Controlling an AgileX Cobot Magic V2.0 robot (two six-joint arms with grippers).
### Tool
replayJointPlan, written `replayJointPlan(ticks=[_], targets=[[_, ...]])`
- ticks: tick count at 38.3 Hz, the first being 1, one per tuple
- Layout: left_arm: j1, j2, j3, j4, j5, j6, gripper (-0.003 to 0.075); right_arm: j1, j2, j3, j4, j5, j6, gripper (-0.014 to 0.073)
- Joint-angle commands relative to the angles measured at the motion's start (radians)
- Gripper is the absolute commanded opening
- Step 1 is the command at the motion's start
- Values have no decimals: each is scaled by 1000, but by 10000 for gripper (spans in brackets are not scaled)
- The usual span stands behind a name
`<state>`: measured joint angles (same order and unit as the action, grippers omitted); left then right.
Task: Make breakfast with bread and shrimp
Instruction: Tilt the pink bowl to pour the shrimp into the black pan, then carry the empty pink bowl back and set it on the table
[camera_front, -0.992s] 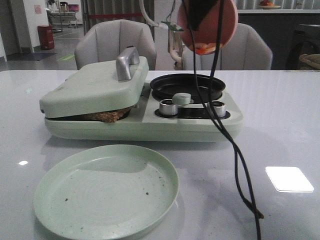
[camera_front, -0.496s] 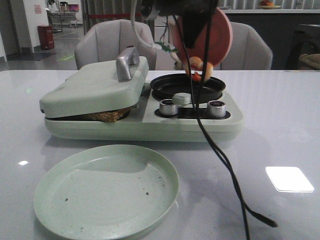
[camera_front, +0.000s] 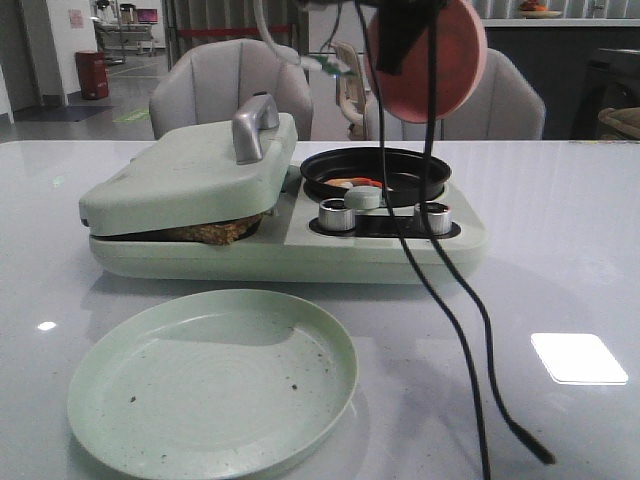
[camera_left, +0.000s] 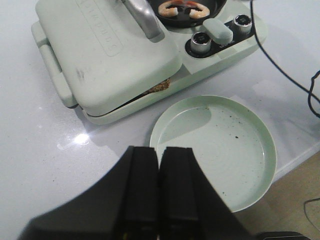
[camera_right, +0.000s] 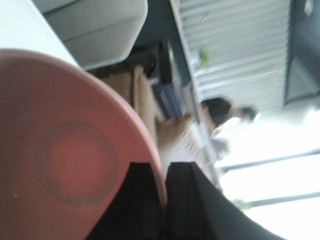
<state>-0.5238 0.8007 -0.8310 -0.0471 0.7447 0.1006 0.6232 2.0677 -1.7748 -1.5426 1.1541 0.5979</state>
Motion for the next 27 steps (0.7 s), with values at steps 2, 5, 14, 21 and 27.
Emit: replayJointPlan(ticks=[2,5,14,21,27], targets=[[-8,8,-27,12,-92,-9,100,-25,-188,-23,178,61,13,42],[-8,16,-27,12,-94,-9,100,-59,-261,26,310,37,13,42],[-8,42,-15,12,-101,-9,100,-210,-494,360,558,-103,7,42],[-8,70,-15,12,-94,-9,100,-381,-645,599,766,-284,-7,42],[-8,72,-15,12,-96,-9,100,-551,-682,726,991,-404,-122,42]])
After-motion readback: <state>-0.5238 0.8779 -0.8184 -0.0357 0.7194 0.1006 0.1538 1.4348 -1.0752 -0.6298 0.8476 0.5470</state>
